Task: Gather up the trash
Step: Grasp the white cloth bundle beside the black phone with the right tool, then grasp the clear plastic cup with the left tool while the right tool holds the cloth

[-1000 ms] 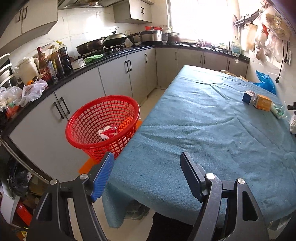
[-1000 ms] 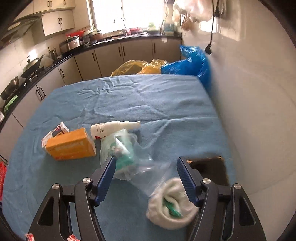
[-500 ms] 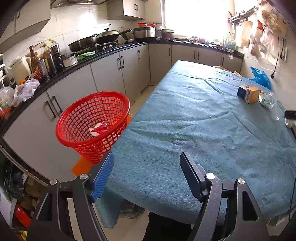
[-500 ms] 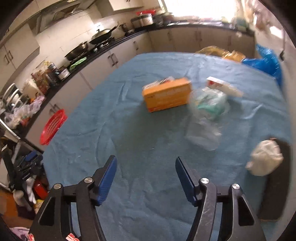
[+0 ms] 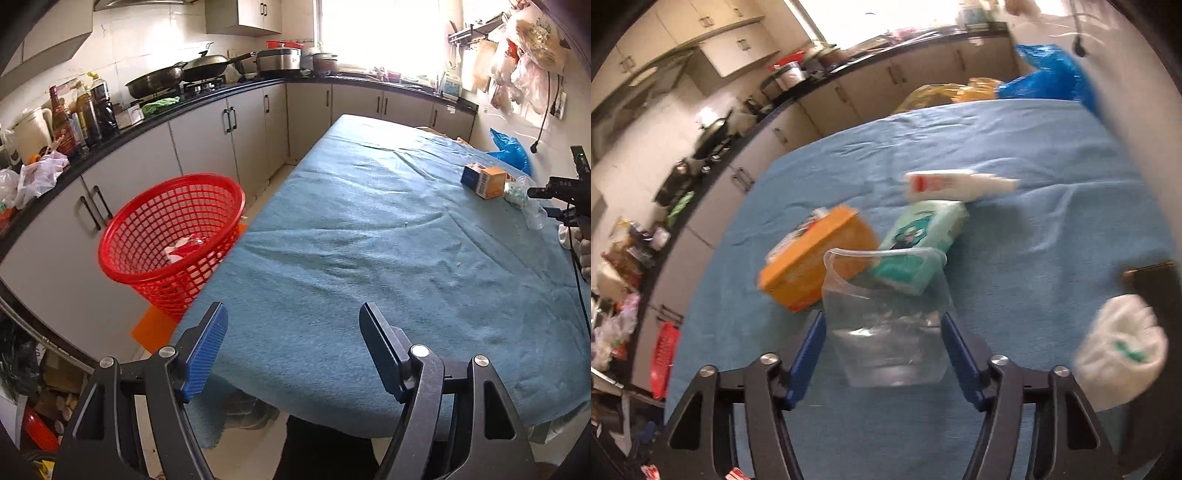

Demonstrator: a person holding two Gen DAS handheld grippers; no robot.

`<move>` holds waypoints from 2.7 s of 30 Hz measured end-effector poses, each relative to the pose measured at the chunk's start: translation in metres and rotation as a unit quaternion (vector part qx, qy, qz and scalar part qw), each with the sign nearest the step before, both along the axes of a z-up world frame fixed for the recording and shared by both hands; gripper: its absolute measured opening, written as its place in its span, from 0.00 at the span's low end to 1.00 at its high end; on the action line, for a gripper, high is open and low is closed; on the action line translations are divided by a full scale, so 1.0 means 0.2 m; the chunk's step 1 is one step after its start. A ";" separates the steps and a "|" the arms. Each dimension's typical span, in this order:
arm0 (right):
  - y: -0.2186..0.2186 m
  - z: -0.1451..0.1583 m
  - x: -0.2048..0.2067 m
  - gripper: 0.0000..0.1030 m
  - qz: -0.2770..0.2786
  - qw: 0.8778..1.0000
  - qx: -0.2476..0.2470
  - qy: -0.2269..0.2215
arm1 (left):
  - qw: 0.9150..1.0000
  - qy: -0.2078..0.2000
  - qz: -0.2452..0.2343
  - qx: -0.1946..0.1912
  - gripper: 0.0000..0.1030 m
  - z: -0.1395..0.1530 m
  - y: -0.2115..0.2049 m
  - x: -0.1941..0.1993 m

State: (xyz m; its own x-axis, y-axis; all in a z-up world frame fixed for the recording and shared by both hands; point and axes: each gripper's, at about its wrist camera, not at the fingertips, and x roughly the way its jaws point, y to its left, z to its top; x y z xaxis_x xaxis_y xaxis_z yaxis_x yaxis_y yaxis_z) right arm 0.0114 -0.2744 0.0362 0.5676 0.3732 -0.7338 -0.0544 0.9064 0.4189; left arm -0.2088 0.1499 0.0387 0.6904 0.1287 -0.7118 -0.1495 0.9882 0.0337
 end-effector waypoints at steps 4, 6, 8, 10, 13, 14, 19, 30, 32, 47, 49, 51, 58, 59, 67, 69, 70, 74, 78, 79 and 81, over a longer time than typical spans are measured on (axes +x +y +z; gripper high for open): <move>0.20 0.01 -0.05 0.56 0.078 0.996 0.035 0.005 | 1.000 0.005 0.007 -0.014 0.71 -0.01 0.04 0.01; 0.30 0.00 -0.09 0.58 0.122 0.990 0.066 0.017 | 1.000 0.007 0.002 -0.026 0.71 -0.01 0.04 0.02; 0.37 0.00 -0.16 0.62 0.157 0.984 0.082 0.023 | 1.000 0.008 -0.005 -0.030 0.71 -0.01 0.03 0.02; 0.36 0.05 -0.24 0.64 0.164 0.984 0.071 0.006 | 1.000 0.006 -0.011 -0.025 0.71 -0.01 0.01 0.02; 0.18 0.15 -0.35 0.69 0.113 0.992 0.035 -0.034 | 1.000 0.005 -0.019 -0.019 0.71 -0.01 -0.01 0.01; 0.11 0.18 -0.38 0.71 0.083 0.995 0.012 -0.045 | 1.000 0.006 -0.022 -0.021 0.71 -0.01 -0.01 0.02; -0.29 0.21 -0.40 0.72 -0.072 0.990 -0.116 -0.041 | 0.998 0.010 -0.042 -0.050 0.71 0.00 -0.04 0.07; -0.42 -0.07 -0.27 0.72 -0.159 0.974 -0.163 -0.015 | 0.987 0.001 -0.138 -0.087 0.71 0.14 -0.39 0.28; -0.38 -0.08 -0.26 0.72 -0.165 0.971 -0.172 -0.026 | 0.983 -0.004 -0.160 -0.086 0.71 0.17 -0.47 0.35; -0.37 -0.14 -0.28 0.37 -0.170 0.975 -0.131 -0.055 | 0.961 0.026 -0.270 -0.051 0.71 0.09 -1.13 0.95; -0.37 -0.14 -0.28 0.38 -0.165 0.976 -0.129 -0.056 | 0.958 0.033 -0.282 -0.046 0.71 0.06 -1.21 1.03; -0.37 -0.14 -0.28 0.38 -0.164 0.977 -0.122 -0.055 | 0.956 0.042 -0.287 -0.052 0.71 0.03 -1.27 1.11; -0.37 -0.15 -0.27 0.38 -0.164 0.979 -0.112 -0.053 | 0.952 0.064 -0.290 -0.078 0.71 -0.05 -1.38 1.23; -0.37 -0.15 -0.27 0.38 -0.163 0.979 -0.113 -0.053 | 0.951 0.065 -0.290 -0.079 0.71 -0.05 -1.39 1.24; -0.36 -0.15 -0.28 0.37 -0.165 0.978 -0.113 -0.056 | 0.950 0.072 -0.289 -0.097 0.36 -0.05 -1.42 1.16; -0.37 -0.15 -0.28 0.36 -0.164 0.978 -0.114 -0.058 | 0.950 0.064 -0.289 -0.103 0.36 -0.01 -1.39 1.11; -0.36 -0.15 -0.28 0.36 -0.164 0.978 -0.113 -0.060 | 0.950 0.061 -0.288 -0.106 0.36 0.00 -1.37 1.08; -0.36 -0.14 -0.30 0.35 -0.163 0.978 -0.109 -0.067 | 0.955 0.039 -0.274 -0.104 0.36 0.08 -1.28 0.94; -0.37 -0.13 -0.32 0.35 -0.167 0.978 -0.106 -0.074 | 0.963 0.015 -0.254 -0.084 0.36 0.16 -1.15 0.78; -0.36 -0.13 -0.32 0.35 -0.167 0.977 -0.106 -0.075 | 0.966 0.010 -0.246 -0.082 0.36 0.18 -1.11 0.74; -0.36 -0.12 -0.33 0.35 -0.170 0.976 -0.111 -0.079 | 0.971 0.002 -0.228 -0.075 0.37 0.21 -1.01 0.67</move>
